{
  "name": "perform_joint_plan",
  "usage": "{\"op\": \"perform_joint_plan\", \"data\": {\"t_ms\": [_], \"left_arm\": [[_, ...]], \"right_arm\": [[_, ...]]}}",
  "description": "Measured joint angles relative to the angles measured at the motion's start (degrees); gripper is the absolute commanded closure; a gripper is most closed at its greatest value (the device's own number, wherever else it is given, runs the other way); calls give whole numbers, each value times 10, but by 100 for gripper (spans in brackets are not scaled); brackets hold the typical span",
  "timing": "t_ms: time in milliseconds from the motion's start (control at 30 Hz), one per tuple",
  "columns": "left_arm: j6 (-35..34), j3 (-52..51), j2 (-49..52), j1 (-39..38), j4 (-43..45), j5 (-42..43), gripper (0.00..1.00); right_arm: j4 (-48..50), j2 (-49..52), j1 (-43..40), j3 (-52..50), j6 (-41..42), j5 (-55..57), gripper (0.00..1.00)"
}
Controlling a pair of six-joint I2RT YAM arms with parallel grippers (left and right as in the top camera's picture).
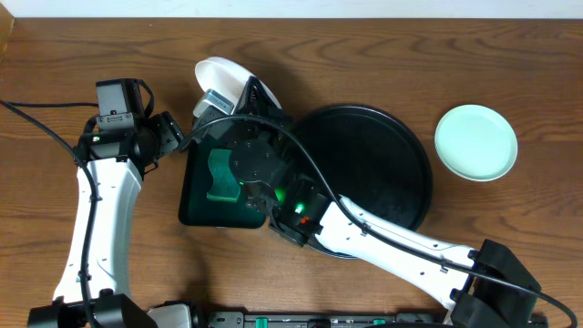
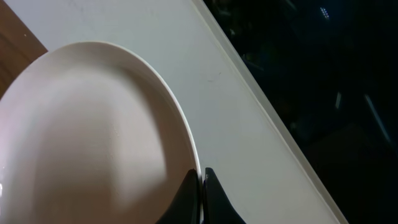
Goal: Clean dirty plates on tray and stack at the side
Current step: 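Swing the white plate left over the dark green tray, right gripper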
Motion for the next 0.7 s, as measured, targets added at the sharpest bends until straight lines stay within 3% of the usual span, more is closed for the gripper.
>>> {"op": "perform_joint_plan", "data": {"t_ms": [700], "left_arm": [[0, 0, 0, 0, 0, 0, 21]], "right_arm": [[-28, 0, 0, 0, 59, 0, 99]]}}
